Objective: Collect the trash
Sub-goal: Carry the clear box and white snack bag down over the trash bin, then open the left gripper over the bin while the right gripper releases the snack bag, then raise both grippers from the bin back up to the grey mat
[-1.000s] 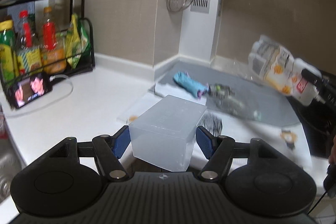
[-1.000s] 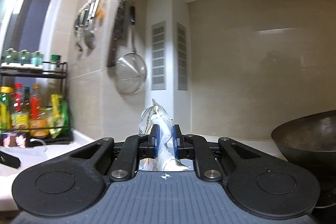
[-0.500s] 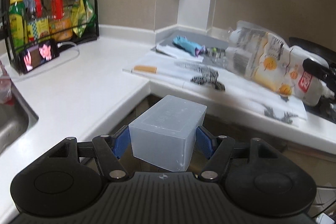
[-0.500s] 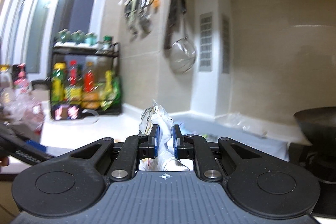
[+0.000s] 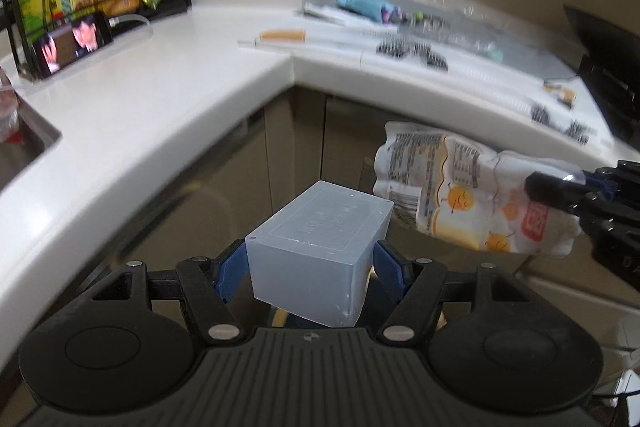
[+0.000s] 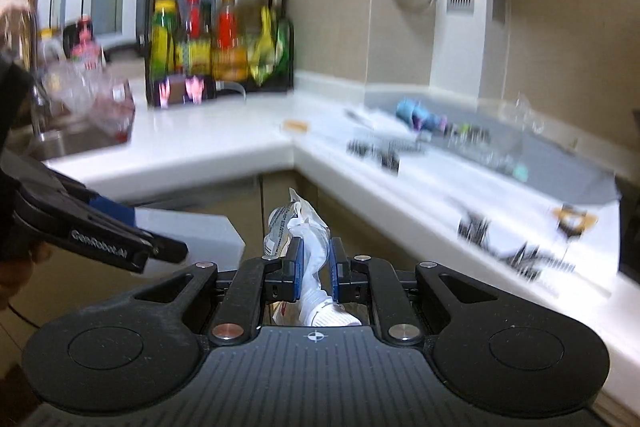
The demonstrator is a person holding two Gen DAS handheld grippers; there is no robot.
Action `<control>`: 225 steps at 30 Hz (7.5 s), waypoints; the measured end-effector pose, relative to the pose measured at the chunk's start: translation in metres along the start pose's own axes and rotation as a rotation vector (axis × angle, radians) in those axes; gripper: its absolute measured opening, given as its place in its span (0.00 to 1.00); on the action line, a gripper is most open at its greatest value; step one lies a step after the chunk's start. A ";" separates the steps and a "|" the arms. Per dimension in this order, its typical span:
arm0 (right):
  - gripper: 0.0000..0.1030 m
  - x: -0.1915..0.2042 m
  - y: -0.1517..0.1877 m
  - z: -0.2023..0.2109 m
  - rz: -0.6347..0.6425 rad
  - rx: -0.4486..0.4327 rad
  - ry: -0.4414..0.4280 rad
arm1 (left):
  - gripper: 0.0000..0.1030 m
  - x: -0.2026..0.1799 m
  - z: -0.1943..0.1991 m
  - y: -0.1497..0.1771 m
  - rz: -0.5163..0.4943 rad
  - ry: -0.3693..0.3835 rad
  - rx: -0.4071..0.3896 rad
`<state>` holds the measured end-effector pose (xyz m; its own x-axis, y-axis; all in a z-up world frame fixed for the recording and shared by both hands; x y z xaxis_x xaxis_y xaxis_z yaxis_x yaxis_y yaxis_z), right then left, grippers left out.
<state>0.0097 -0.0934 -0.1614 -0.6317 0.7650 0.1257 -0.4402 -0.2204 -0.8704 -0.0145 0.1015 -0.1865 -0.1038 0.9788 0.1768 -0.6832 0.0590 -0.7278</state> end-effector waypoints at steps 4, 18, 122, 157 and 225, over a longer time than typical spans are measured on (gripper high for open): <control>0.14 -0.004 0.024 -0.016 -0.017 0.070 0.008 | 0.71 -0.006 -0.016 0.013 -0.014 0.000 0.042; 0.14 -0.015 0.062 -0.047 -0.099 0.192 -0.012 | 0.71 -0.021 -0.048 0.032 -0.068 0.000 0.125; 0.54 -0.057 0.175 -0.174 -0.246 0.594 0.035 | 1.00 -0.066 -0.195 0.098 -0.264 -0.024 0.475; 0.91 0.007 0.062 -0.030 -0.083 0.284 -0.002 | 1.00 -0.019 -0.032 0.023 -0.111 -0.082 0.155; 0.99 -0.190 -0.138 -0.060 -0.174 -0.196 0.232 | 1.00 -0.045 -0.070 -0.266 0.062 -0.144 -0.114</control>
<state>0.2286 -0.1722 -0.0933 -0.3861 0.9030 0.1885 -0.3838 0.0286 -0.9230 0.2223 0.0556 -0.0468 -0.2508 0.9436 0.2162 -0.5868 0.0294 -0.8092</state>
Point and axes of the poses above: each gripper's, at about its wrist camera, not at the fingertips, and z roughly against the way its jaws point, x to its left, y to its underside, the point moved 8 cm from there along -z, roughly the way its jaws point, and after that the axes turned 15 degrees about -y, right-handed, at the moved point
